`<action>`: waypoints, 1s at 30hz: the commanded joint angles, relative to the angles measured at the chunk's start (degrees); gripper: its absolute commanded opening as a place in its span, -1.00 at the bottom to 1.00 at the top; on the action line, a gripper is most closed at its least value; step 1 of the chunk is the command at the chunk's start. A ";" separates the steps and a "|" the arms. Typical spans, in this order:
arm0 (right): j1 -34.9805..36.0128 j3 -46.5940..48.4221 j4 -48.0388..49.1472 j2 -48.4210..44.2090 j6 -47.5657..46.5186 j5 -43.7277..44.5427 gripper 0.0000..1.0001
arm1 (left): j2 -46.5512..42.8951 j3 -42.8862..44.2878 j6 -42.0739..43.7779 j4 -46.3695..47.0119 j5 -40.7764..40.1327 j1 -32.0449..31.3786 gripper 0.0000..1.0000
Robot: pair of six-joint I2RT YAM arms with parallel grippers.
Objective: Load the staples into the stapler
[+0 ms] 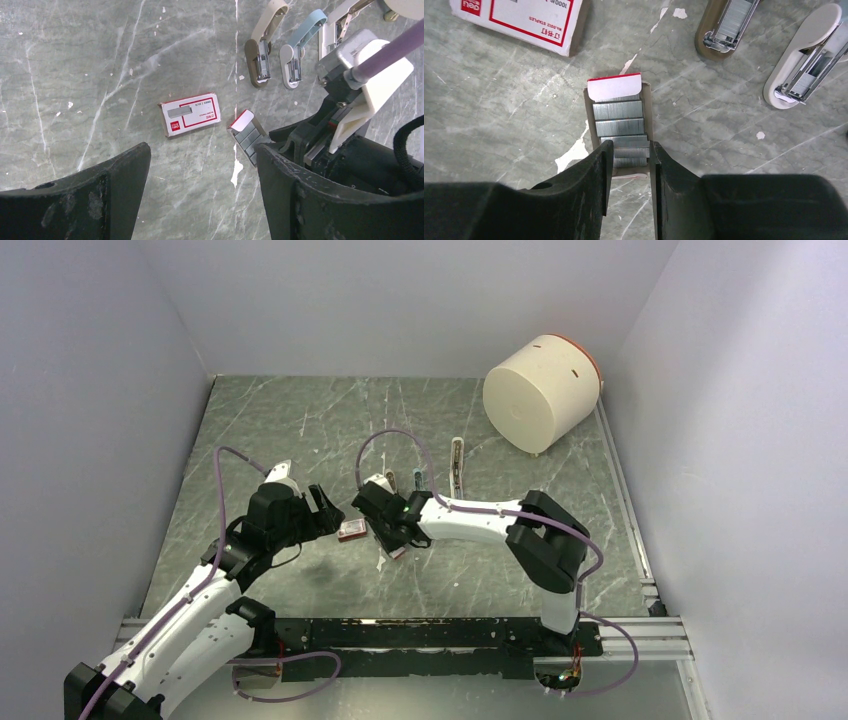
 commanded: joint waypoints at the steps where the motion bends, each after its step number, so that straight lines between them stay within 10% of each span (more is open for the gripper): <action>1: -0.01 -0.52 1.52 -2.64 1.11 0.83 -0.30 | -0.48 -0.05 0.82 0.73 -0.87 0.25 0.65; 30: -9.18 -7.32 -7.48 -6.59 -9.95 -5.22 -0.29 | -0.51 0.27 0.84 0.71 -0.77 0.20 0.65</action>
